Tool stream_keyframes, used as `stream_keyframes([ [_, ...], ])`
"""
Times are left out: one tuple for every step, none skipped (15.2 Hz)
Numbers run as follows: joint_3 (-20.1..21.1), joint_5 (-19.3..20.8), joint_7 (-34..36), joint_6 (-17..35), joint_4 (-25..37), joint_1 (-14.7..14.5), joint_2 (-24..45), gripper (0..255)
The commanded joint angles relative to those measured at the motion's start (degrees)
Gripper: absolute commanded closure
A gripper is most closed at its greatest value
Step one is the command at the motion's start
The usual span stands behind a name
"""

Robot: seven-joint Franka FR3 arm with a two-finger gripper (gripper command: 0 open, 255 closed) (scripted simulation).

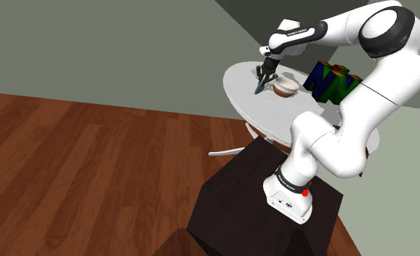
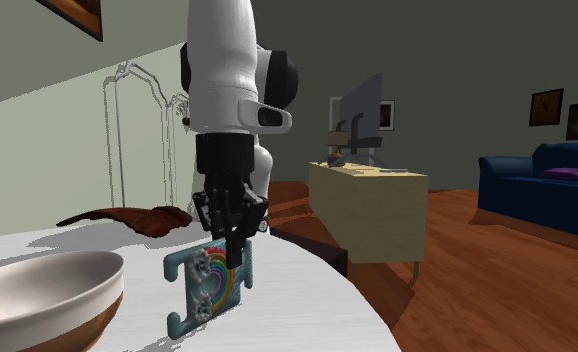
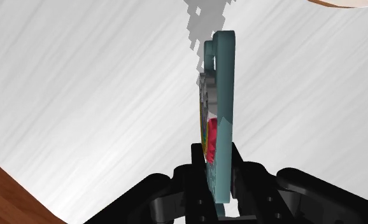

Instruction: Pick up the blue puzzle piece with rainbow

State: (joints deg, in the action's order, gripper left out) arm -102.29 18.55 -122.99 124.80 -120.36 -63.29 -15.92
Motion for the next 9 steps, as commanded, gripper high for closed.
stream_keyframes([
  [0.0,0.0,0.0,0.0,0.0,0.0,0.0,255],
  [-0.1,0.1,0.0,0.1,-0.1,0.0,-0.1,255],
  [0.8,-0.6,-0.5,-0.5,0.3,0.8,0.5,255],
  [1.7,-1.3,-0.9,-1.1,0.6,1.7,1.0,255],
  [2.7,-2.0,-1.3,-1.7,1.0,2.6,1.5,255],
  [3.6,-2.6,-1.8,-2.3,1.4,3.6,1.9,255],
  [4.6,-3.2,-2.2,-2.9,1.8,4.6,2.4,255],
  [5.6,-3.8,-2.6,-3.6,2.2,5.5,2.9,255],
  [6.6,-4.4,-3.0,-4.2,2.6,6.6,3.3,255],
])
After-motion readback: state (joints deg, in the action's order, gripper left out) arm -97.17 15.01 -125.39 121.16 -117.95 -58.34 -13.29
